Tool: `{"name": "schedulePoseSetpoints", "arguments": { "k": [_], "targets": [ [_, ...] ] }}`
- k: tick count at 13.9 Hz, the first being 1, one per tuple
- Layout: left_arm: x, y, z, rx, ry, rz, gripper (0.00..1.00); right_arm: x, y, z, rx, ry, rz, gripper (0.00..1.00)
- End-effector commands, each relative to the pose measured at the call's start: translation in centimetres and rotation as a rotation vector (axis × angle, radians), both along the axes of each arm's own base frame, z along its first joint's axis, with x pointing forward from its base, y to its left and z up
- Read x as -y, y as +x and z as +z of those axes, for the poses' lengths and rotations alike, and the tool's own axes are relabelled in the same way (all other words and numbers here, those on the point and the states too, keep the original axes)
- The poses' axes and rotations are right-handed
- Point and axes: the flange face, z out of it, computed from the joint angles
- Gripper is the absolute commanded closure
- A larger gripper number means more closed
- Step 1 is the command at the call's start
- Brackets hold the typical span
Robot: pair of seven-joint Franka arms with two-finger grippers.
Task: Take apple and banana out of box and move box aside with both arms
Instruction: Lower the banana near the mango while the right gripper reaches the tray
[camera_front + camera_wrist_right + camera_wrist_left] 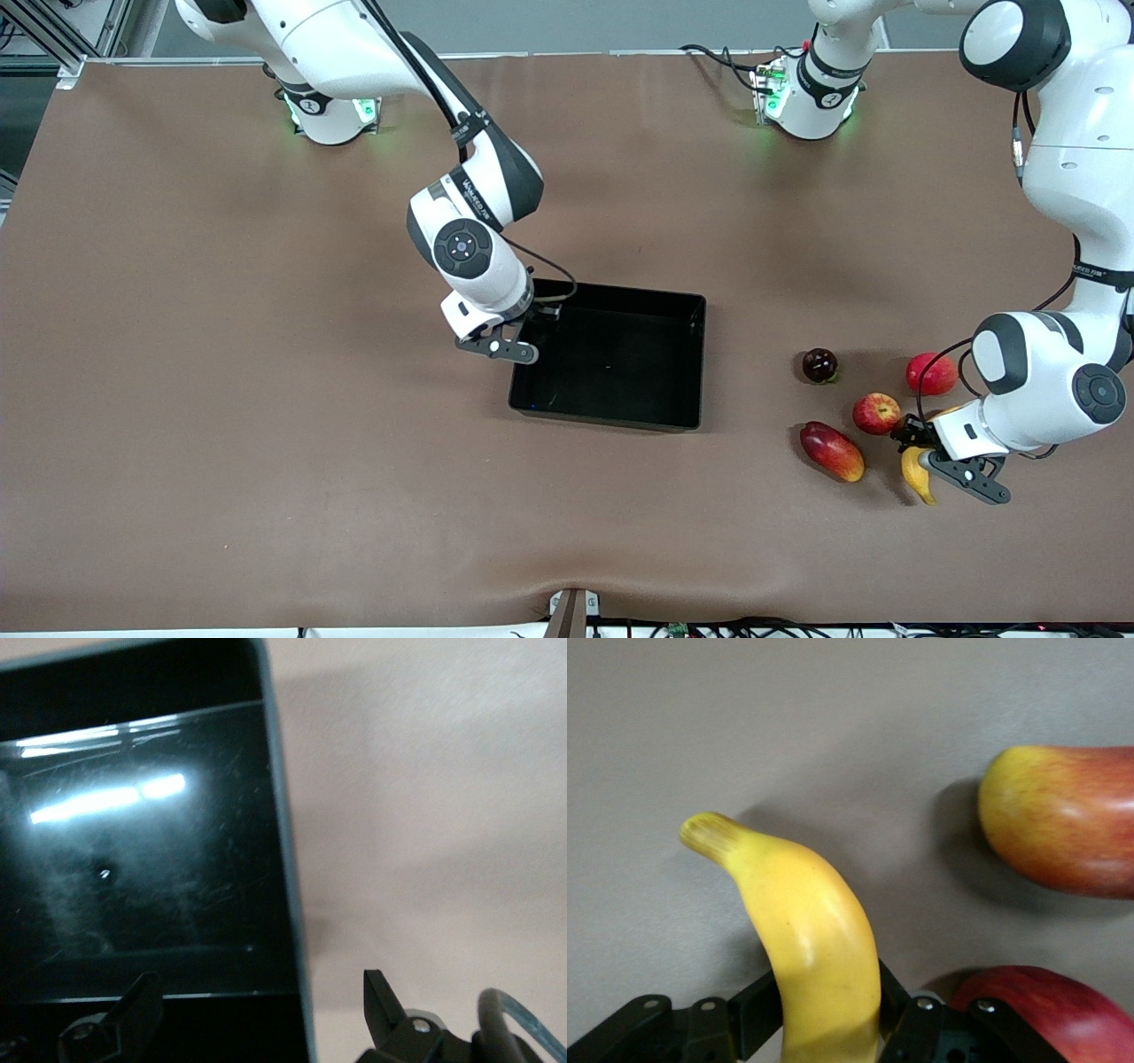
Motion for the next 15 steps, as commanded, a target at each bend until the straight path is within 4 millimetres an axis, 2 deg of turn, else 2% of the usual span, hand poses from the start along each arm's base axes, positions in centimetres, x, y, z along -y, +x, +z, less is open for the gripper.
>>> {"name": "schedulePoseSetpoints", "arguments": {
  "k": [1,2,3,5,6,7,8,11,14,15],
  "targets": [
    [-0.6,0.0,-1.3,0.017,-0.006,-0.004,0.94,0.6,0.5,-1.3,-0.004,-0.025,-0.009,0.0],
    [-0.6,0.0,-1.5,0.026,-0.005,-0.003,0.93,0.4,0.4,-1.9,-0.005,-0.032,-0.004,0.14],
    [-0.8,0.0,-1.6,0.027,-0.004,0.0,0.91,0.3,0.3,-2.3,-0.003,-0.045,0.007,0.33],
    [-0.8,0.0,-1.6,0.027,-0.003,-0.001,0.71,0.3,0.1,-2.9,-0.009,-0.053,0.008,0.69],
    [-0.8,0.1,-1.5,0.03,-0.003,-0.001,0.49,0.3,0.1,-2.9,-0.008,-0.052,0.007,0.83],
    [-0.8,0.1,-1.5,0.029,-0.004,0.0,0.18,0.2,0.1,-2.9,-0.009,-0.05,0.008,0.96],
    [-1.0,0.1,-1.4,0.031,-0.004,0.001,0.0,0.4,0.3,-2.8,-0.011,-0.045,-0.002,1.0],
    [-1.5,0.3,-0.5,0.044,0.0,0.009,0.0,0.7,0.6,-2.2,-0.016,-0.041,-0.008,1.0],
    [-1.9,0.7,2.6,0.073,0.013,0.015,0.0,1.9,1.6,-1.1,-0.007,-0.026,-0.027,1.0],
    [-2.0,0.8,3.8,0.086,0.019,0.015,0.0,2.5,2.1,0.0,0.005,-0.017,-0.027,1.0]
  ]
}}
